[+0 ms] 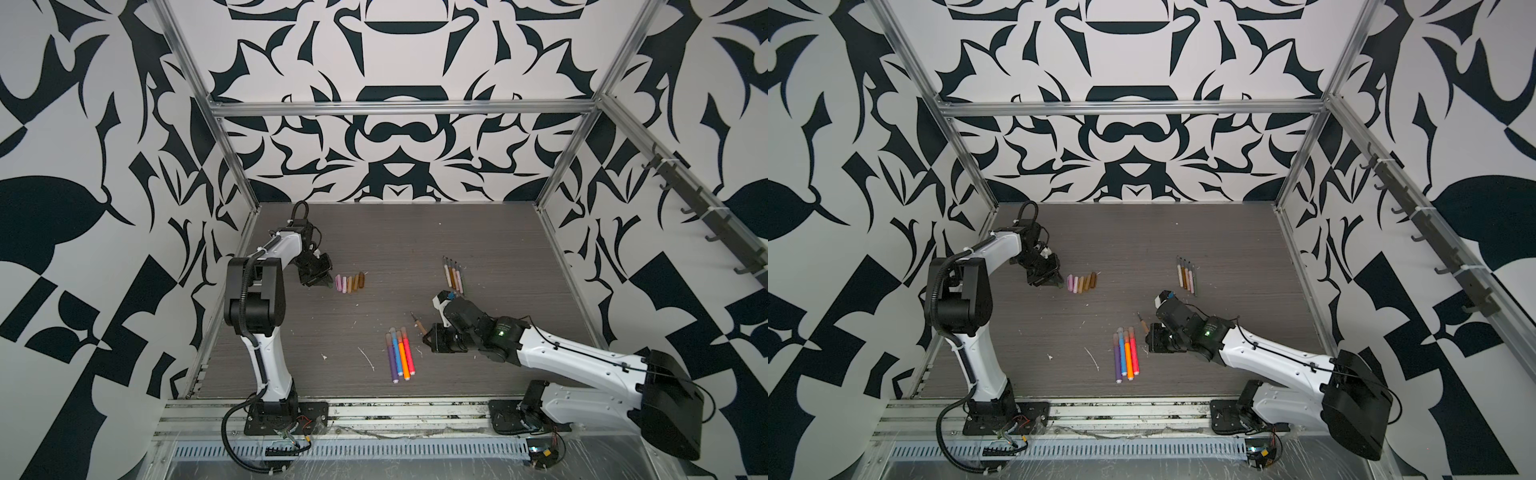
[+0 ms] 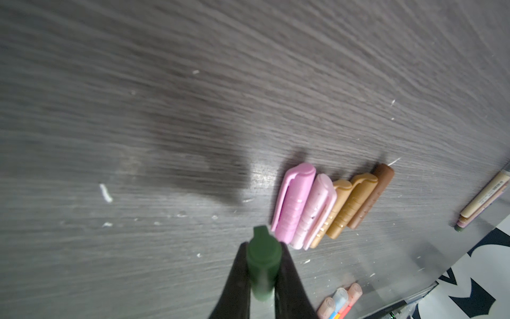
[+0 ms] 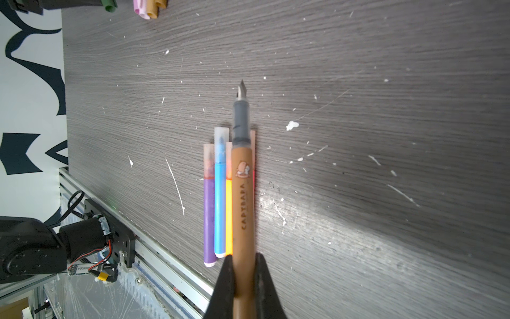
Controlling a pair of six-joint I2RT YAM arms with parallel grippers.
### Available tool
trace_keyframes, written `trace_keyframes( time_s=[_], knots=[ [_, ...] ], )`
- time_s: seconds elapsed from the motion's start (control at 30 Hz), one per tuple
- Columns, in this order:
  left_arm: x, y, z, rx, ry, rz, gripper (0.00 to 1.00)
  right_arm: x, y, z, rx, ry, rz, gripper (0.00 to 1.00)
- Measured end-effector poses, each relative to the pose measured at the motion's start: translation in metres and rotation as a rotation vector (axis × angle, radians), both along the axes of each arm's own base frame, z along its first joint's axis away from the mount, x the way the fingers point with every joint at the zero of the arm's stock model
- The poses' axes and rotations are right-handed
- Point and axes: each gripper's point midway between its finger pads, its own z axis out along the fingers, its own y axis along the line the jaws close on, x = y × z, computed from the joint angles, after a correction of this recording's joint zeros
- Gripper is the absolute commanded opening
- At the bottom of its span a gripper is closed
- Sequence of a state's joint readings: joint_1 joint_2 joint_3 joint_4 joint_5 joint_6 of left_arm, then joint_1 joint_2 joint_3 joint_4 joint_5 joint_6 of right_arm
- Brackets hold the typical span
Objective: Remove pen caps from pens
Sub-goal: Place the pen cap at the middle-left of the table.
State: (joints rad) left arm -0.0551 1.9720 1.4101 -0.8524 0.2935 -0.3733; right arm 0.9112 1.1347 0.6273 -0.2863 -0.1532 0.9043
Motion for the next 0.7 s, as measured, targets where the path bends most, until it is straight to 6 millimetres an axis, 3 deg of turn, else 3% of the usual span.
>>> trace_keyframes(
  time_s=[0.27, 0.7],
  knots=[
    [-0.002, -0.002, -0.003, -0.014, 0.003, 0.000, 0.15, 0.000, 0.000, 0.000, -0.002, -0.004, 0.005, 0.00],
    [-0.002, -0.004, -0.014, -0.027, 0.028, 0.004, 0.30, 0.000, -0.001, 0.004, 0.005, -0.012, 0.005, 0.00]
  ],
)
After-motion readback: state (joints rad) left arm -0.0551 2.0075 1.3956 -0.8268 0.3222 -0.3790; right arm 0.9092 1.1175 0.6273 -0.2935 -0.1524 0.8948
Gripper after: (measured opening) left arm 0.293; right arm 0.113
